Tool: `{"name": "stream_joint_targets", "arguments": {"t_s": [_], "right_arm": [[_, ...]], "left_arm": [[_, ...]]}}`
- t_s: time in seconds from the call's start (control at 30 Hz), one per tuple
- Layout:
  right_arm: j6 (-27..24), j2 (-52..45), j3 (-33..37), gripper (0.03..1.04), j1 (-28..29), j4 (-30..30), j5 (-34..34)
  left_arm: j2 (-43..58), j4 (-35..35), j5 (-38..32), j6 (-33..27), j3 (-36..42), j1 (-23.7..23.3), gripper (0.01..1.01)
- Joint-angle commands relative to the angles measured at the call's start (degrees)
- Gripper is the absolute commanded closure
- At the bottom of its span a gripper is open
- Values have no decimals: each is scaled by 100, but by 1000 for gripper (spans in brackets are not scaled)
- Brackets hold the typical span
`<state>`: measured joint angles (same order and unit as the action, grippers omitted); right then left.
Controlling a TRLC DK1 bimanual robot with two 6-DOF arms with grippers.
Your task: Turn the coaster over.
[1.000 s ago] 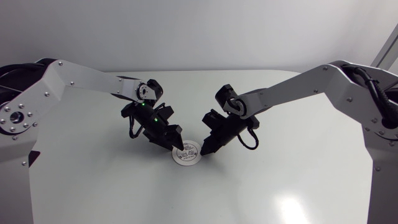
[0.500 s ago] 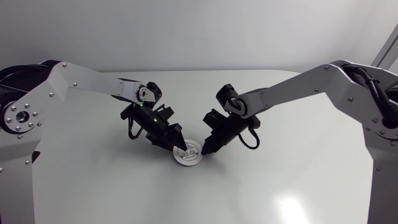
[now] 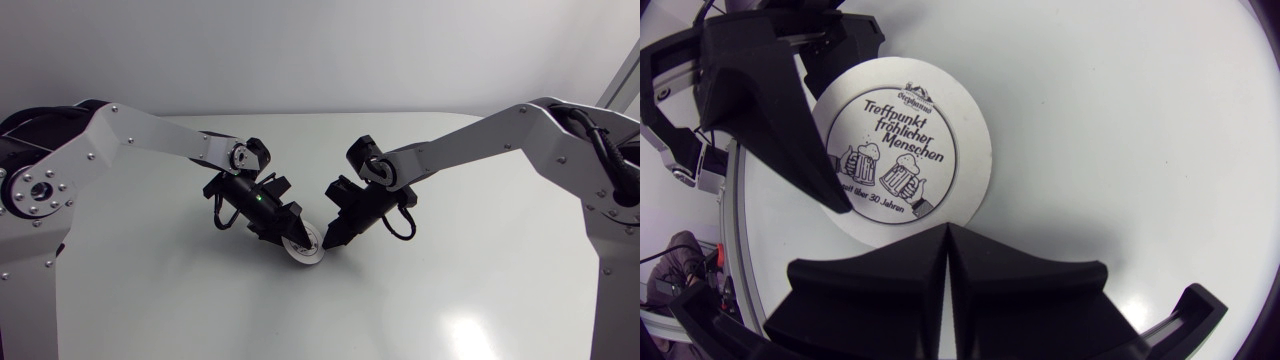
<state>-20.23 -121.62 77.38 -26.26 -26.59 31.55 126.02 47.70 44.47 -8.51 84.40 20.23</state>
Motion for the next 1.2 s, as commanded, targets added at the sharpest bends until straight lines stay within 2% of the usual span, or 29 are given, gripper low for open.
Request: {"name": "stream_joint_targets", "arguments": {"t_s": [0.0, 0.27, 0.37, 0.4, 0.43, 0.5, 0.53, 0.63, 0.67, 0.83, 1.03, 1.17], "right_arm": [[-104, -230, -312, 1013, -11, -39, -149], [-69, -72, -452, 1005, -11, 49, -149], [10, 60, -567, 948, -19, 172, -167], [19, 104, -611, 893, -28, 189, -176], [28, 156, -646, 789, -28, 198, -176], [28, 271, -716, 525, -19, 198, -184], [28, 350, -769, 467, -2, 198, -184], [28, 666, -971, 210, 104, 242, -184], [28, 754, -1024, 182, 130, 242, -184], [10, 1176, -1261, 169, 323, 251, -158], [-25, 1413, -1533, 169, 420, 312, -158], [-51, 1528, -1665, 169, 455, 347, -158]], "left_arm": [[-121, -42, -70, -63, -161, -107, 802], [-578, -288, -711, -115, -512, -133, 907], [-877, -446, -993, -168, -706, -37, 933], [-956, -490, -1037, -177, -758, -10, 949], [-1035, -516, -1072, -212, -811, 16, 956], [-1229, -613, -1212, -256, -934, 95, 957], [-1334, -666, -1283, -256, -978, 113, 961], [-1659, -692, -1582, -353, -1075, 192, 970], [-1747, -692, -1643, -370, -1084, 218, 970], [-2195, -595, -2214, -564, -1101, 508, 993], [-2257, -587, -2329, -678, -1356, 834, 1002], [-2406, -850, -2452, -696, -1567, 1036, 1002]]}}
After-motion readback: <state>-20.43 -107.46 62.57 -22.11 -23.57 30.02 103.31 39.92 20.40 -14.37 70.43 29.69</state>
